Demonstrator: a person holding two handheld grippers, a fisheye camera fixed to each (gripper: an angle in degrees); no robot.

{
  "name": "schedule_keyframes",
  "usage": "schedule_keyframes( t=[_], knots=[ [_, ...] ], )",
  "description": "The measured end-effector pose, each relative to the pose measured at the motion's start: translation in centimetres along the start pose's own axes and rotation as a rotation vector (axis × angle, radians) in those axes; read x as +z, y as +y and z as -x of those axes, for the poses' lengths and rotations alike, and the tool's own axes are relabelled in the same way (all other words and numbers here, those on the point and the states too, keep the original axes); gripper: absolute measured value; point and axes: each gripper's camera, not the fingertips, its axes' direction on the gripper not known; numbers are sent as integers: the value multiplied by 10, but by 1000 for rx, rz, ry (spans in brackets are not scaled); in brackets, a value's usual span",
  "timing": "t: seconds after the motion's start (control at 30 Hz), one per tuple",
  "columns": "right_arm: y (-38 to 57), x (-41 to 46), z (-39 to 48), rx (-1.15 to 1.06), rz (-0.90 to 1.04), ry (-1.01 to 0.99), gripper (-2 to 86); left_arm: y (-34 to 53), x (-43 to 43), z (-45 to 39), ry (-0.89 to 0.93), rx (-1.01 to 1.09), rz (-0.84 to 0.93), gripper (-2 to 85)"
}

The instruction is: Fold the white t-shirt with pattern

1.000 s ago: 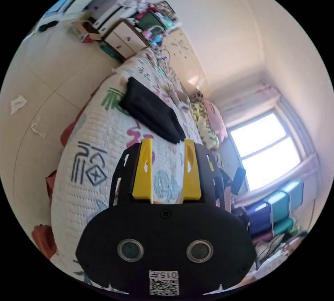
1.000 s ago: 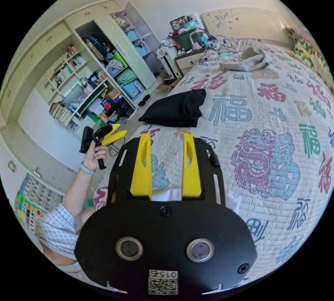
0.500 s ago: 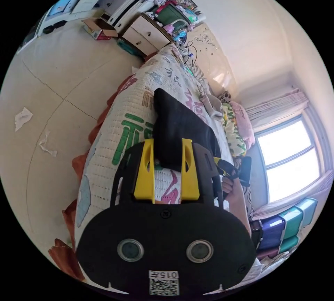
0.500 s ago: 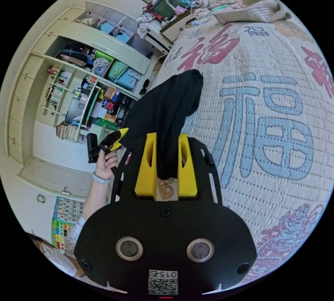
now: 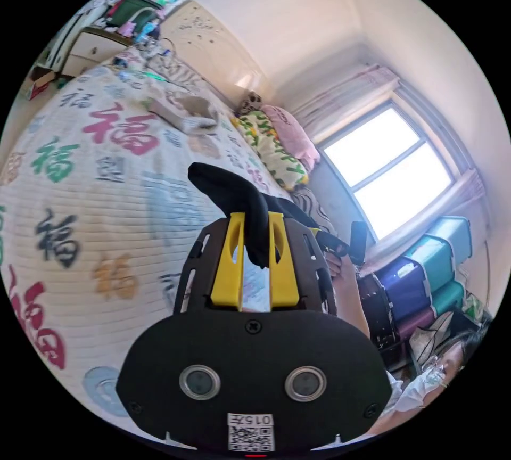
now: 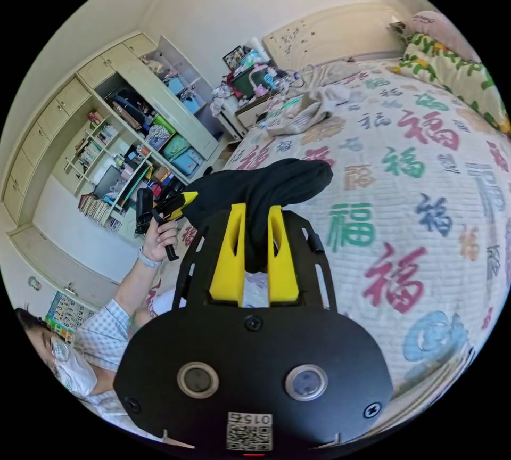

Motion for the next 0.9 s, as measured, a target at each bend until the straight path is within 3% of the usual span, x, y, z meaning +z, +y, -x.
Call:
schedule_keyframes(
  t=[0.2, 0.33, 0.4, 0.53, 0.6, 0.7, 0.9],
  knots=[
    [23, -122, -86, 89, -126, 358, 65, 46, 186, -89, 122, 96, 60, 71],
    [56, -127, -175, 457, 57, 472, 82, 99, 291, -93, 40, 33, 255, 64],
    [68, -133, -181, 477, 57, 477, 84, 113, 303, -89, 51, 34, 317, 65],
    [77, -155, -121, 289, -44, 370, 90, 103, 245, -98, 103, 116, 364, 73],
    [79, -149, -71, 145, -5, 356, 94, 101, 196, -111, 133, 183, 344, 76],
    [102, -116, 29, -127, 71, 164, 104, 116, 95, -135, 130, 316, 304, 84],
    [176, 6, 210, -480, 320, -282, 115, 197, -92, -148, -249, 438, 227, 130]
  ],
)
